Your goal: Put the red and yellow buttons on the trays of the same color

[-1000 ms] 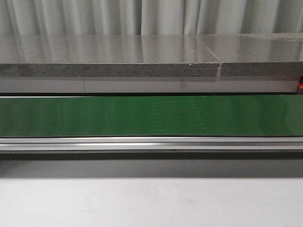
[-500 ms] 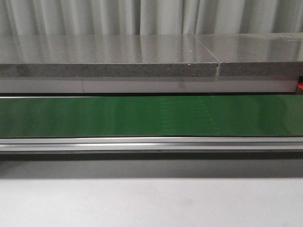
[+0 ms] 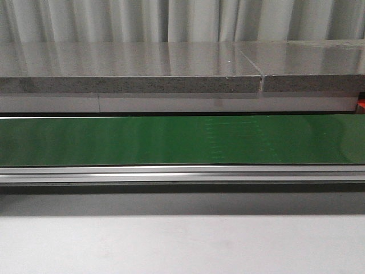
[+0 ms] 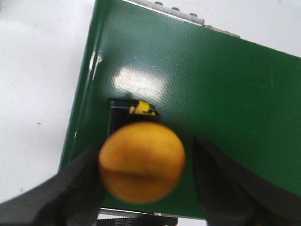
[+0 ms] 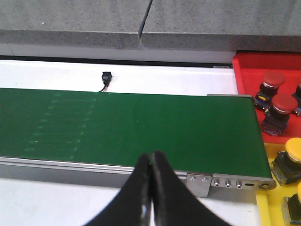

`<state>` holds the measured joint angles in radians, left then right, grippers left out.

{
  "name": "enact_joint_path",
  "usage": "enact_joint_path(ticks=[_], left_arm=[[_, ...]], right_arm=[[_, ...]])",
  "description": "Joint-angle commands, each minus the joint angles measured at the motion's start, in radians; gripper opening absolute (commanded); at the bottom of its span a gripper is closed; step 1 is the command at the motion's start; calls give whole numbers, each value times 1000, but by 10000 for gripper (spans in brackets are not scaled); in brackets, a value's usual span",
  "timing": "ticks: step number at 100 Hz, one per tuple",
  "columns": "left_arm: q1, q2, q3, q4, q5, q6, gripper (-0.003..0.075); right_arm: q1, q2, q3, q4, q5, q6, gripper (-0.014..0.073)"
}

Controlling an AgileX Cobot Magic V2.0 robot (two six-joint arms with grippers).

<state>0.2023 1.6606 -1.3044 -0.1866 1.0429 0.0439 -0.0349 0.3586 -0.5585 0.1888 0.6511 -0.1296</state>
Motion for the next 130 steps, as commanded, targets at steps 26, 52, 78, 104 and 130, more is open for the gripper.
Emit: enact_joint_path(ticks=[26,52,78,104,130], left_arm=[[1,-42,-193,-22,-37,-39,514],[77,-30,-249,-7,2,-87,514],[160,56,-249,53,37,-85,514],[189,157,-249,76,44,-87,514],[201,249,-254,117,-23,-98,514]], right_arm=[[0,5,-23,-1,-69,-11,-67],[0,5,-23,-1,-69,-11,-67],[0,5,-23,-1,-69,-11,-67],[0,5,-23,-1,-69,-11,-67],[0,5,-23,-1,-69,-11,-67]])
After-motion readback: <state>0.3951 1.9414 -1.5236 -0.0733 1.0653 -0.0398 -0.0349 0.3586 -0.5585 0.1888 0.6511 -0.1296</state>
